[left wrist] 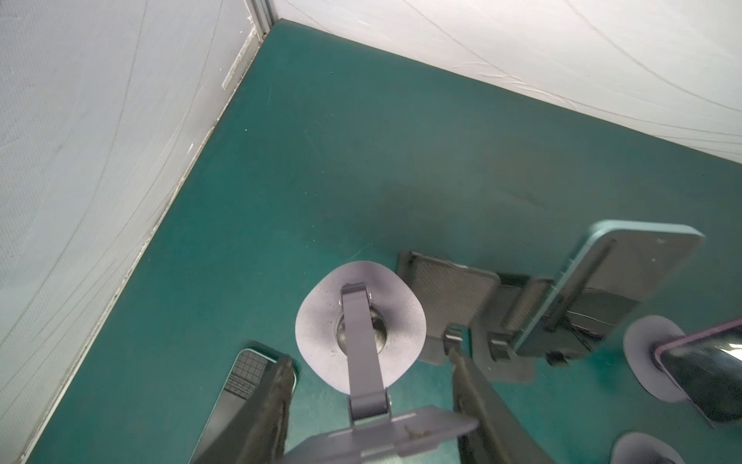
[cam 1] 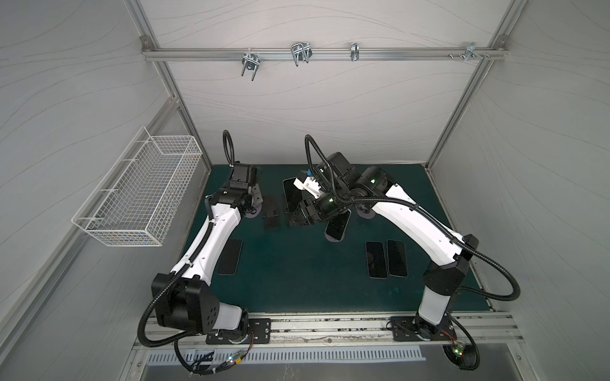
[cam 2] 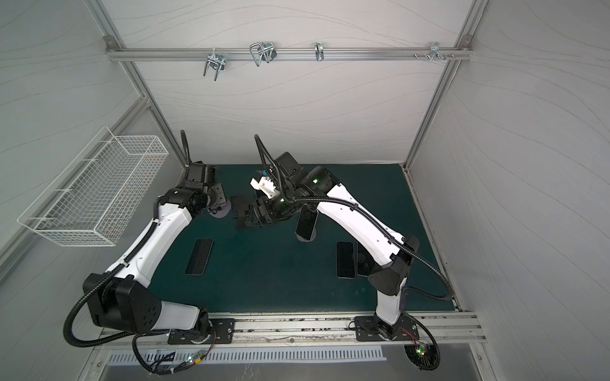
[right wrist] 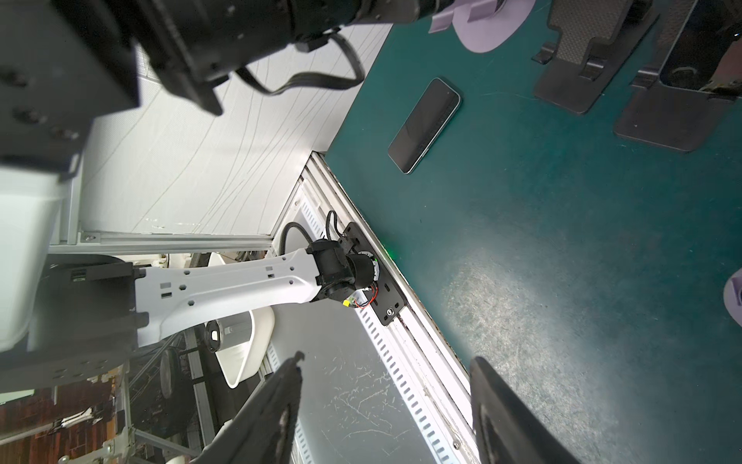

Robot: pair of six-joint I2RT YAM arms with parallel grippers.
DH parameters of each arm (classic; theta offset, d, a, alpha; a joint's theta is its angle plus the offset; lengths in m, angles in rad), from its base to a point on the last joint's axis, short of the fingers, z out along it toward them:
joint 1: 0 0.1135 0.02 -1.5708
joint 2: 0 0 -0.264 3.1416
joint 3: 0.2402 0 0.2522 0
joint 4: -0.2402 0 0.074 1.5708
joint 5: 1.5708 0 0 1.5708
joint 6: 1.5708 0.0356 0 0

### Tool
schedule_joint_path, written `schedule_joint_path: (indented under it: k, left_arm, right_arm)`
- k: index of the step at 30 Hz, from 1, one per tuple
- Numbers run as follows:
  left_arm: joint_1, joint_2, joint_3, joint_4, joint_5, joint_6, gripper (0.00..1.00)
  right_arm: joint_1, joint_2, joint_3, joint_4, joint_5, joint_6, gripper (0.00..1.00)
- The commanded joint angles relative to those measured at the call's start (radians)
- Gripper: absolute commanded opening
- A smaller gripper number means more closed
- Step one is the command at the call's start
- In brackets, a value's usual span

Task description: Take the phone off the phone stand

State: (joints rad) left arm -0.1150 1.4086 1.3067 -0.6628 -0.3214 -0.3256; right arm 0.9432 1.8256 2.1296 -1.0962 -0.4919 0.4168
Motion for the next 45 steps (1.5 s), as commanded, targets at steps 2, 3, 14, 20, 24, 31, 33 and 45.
schedule_joint_path:
  k: [2,3,14,20,24,31,33,45]
  left_arm:
    - [0.063,0.018,0.0,0.12,0.038,0.039,0.48]
    - [0.075,0.025,0.0,0.127,0.053,0.046,0.48]
    - [0.14,0.124,-0.002,0.146,0.168,0.153,0.49]
    - [0.185,0.178,-0.013,0.126,0.209,0.188,0.49]
    - [0.2,0.221,-0.004,0.116,0.258,0.213,0.5]
    - [0.207,0.3,0.035,0.094,0.29,0.25,0.5]
    - [0.208,0.316,0.045,0.09,0.297,0.258,0.5]
    - [0.212,0.363,0.072,0.048,0.295,0.299,0.54]
  right_arm:
    - [0.006,0.033,0.042,-0.046,-0.025,-0.019,0.67]
    - [0.006,0.038,0.05,-0.05,-0.026,-0.018,0.67]
    - [0.004,0.101,0.116,-0.111,-0.025,-0.038,0.67]
    - [0.0,0.161,0.195,-0.153,-0.02,-0.053,0.67]
    - [-0.007,0.182,0.213,-0.159,-0.017,-0.056,0.67]
    - [-0.02,0.216,0.213,-0.155,-0.016,-0.045,0.68]
    - [-0.021,0.222,0.213,-0.151,-0.016,-0.044,0.67]
    - [-0.04,0.218,0.216,-0.162,-0.002,-0.048,0.68]
